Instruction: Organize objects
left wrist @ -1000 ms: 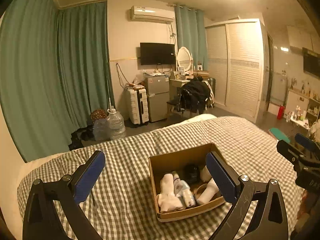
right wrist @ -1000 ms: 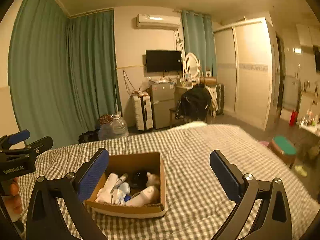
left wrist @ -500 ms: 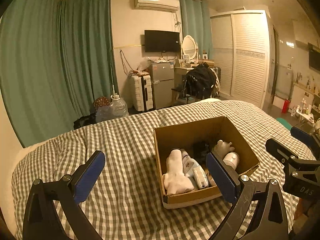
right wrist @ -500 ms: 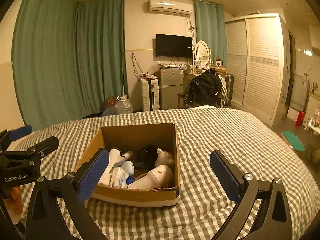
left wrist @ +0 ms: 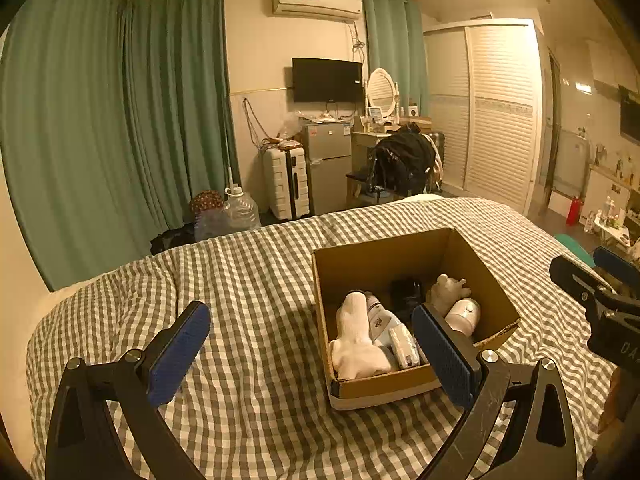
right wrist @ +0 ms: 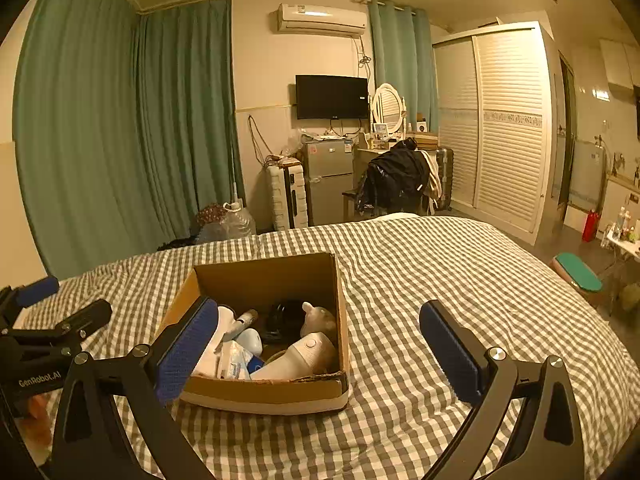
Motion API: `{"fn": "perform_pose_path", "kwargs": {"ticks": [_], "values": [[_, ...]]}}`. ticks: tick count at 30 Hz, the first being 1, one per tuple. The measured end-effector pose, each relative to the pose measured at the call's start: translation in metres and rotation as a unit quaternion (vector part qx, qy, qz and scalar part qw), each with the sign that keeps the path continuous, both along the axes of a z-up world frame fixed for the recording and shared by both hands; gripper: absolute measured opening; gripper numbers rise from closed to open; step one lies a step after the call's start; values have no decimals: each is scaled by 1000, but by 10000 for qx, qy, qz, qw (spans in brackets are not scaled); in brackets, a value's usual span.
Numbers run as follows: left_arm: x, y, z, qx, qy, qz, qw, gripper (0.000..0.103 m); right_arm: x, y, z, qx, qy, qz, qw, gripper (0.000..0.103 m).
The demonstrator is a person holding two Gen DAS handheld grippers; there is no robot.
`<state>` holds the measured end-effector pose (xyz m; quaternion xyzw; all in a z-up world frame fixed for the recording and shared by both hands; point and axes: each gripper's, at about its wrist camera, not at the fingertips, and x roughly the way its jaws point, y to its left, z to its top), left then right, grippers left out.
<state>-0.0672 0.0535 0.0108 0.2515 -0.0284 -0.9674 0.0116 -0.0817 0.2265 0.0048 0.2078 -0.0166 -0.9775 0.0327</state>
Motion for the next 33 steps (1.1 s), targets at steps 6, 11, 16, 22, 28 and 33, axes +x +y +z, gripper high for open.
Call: {"fn": "perform_pose_path", "kwargs": {"ticks": [6, 11, 16, 22, 28, 33], "values": [[-2, -2, -4, -24, -71, -3, 10000, 103, -7, -5, -5, 54, -126, 52, 9999, 101], [-3, -3, -5, -96, -64, 19, 9999, 103, -9, -10, -7, 144, -165, 104, 9997, 101], [-1, -1, -5, -178, -44, -6, 9998, 103, -11, -11, -11, 164, -207, 90, 9996, 101], [-1, -3, -6, -180, -85, 23, 9998, 103, -12, -12, -12, 174, -258, 105, 9995, 101], [-2, -6, -5, -195, -54, 51, 9998, 103, -13, -17, -15, 240, -285, 106, 9993, 101], [-2, -7, -5, -164, -64, 77, 9998, 103, -14, -23, -17, 413, -303, 131, 9986, 101]]}}
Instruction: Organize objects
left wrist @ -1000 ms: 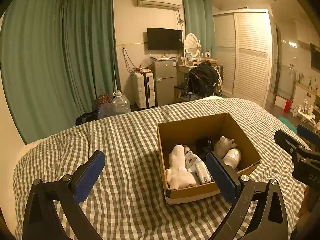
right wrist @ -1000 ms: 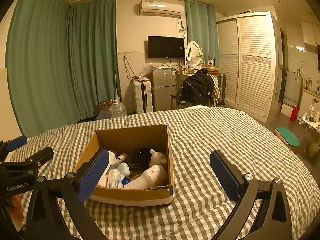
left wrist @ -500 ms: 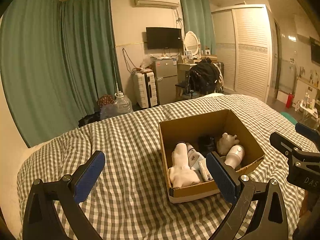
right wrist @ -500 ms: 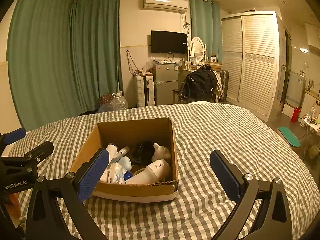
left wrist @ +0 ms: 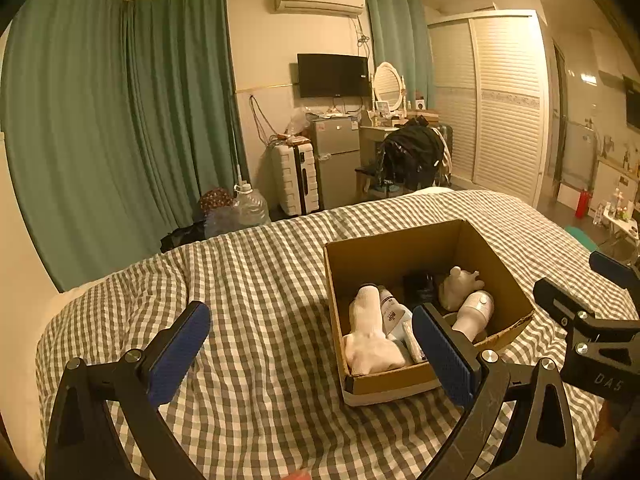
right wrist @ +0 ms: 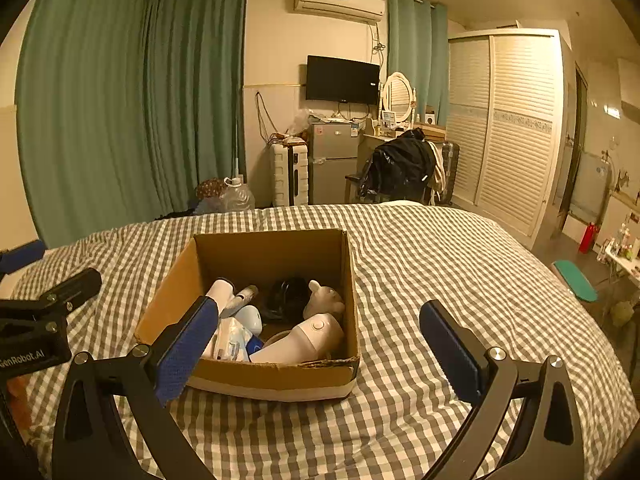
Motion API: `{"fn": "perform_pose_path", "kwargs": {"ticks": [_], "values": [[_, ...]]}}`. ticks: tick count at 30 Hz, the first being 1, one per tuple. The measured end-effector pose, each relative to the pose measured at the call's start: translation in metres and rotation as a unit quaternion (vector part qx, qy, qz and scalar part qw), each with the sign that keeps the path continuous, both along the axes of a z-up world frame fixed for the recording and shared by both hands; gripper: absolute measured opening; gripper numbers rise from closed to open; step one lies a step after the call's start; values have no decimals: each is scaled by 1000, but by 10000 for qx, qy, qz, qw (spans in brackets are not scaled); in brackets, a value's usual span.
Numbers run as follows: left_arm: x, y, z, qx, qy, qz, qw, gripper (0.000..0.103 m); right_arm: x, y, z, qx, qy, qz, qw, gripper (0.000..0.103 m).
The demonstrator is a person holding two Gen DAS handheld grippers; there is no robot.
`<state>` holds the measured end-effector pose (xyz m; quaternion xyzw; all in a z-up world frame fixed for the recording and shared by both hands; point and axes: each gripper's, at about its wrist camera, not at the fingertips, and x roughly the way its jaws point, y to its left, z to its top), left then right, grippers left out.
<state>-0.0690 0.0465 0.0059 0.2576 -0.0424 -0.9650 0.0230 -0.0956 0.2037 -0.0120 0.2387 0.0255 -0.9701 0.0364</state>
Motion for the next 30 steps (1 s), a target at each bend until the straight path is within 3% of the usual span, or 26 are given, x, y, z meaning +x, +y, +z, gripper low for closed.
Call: {"fn": "perform_pose_path", "kwargs": {"ticks": [30], "values": [[-2, 0, -4, -9, -104, -28, 9999, 103, -3, -8, -5, 89, -95, 115, 9998, 101]]}}
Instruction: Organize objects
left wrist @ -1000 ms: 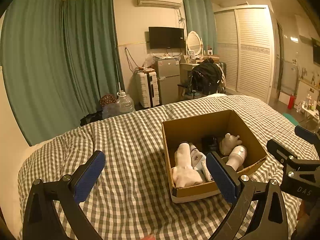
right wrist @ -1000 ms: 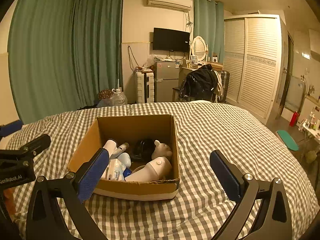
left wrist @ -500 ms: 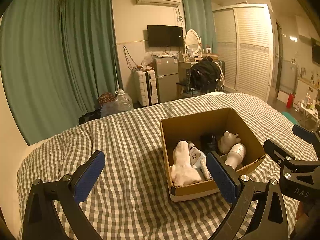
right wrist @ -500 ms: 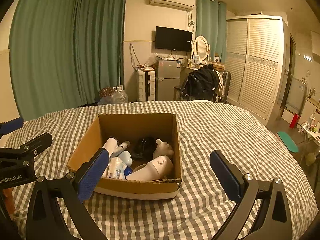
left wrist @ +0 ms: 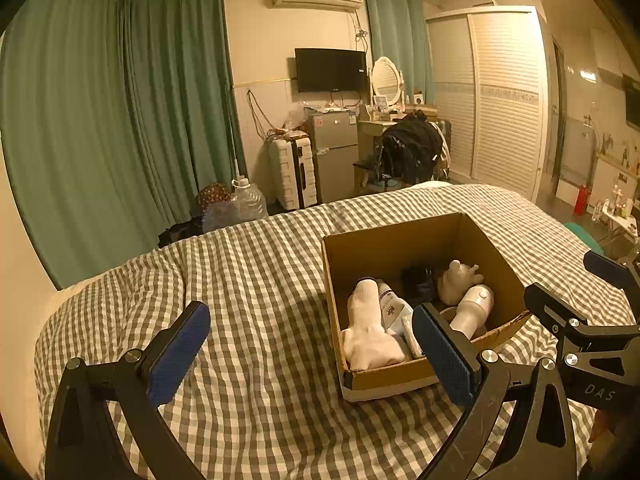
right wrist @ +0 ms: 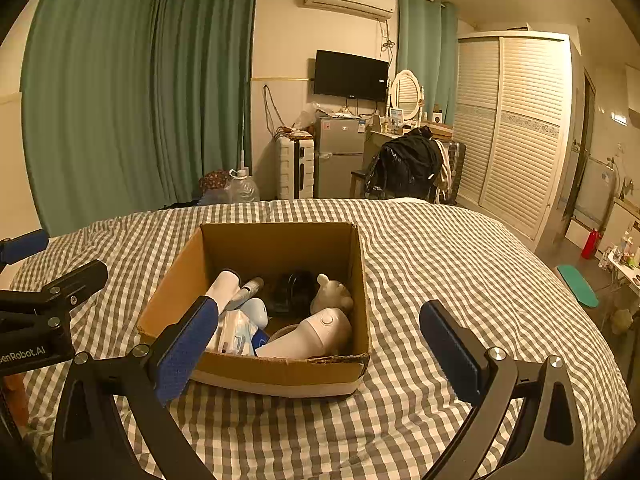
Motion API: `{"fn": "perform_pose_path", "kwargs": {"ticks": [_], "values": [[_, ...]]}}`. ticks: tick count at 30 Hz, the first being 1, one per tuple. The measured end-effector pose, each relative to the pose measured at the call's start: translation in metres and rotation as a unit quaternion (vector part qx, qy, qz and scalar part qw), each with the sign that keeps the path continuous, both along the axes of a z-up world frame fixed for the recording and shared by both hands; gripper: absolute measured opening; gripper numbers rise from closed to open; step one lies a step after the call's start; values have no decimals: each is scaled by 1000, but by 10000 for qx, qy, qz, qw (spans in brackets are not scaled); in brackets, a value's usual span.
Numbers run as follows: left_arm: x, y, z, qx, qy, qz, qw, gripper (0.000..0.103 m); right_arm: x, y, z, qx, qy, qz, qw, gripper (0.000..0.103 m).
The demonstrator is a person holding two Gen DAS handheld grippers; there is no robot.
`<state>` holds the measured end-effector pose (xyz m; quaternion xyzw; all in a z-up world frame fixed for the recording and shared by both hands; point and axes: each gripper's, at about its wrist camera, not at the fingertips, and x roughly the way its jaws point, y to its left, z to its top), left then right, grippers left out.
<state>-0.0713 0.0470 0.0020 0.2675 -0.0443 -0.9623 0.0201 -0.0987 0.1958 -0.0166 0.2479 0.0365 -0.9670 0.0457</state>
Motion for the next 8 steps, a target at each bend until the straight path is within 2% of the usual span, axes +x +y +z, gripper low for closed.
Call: {"fn": "perform_pose_path", "kwargs": {"ticks": [8], "values": [[1, -1, 0, 11, 8, -18, 10000, 103, 0, -3, -2, 66, -26, 19, 10000, 101]]}}
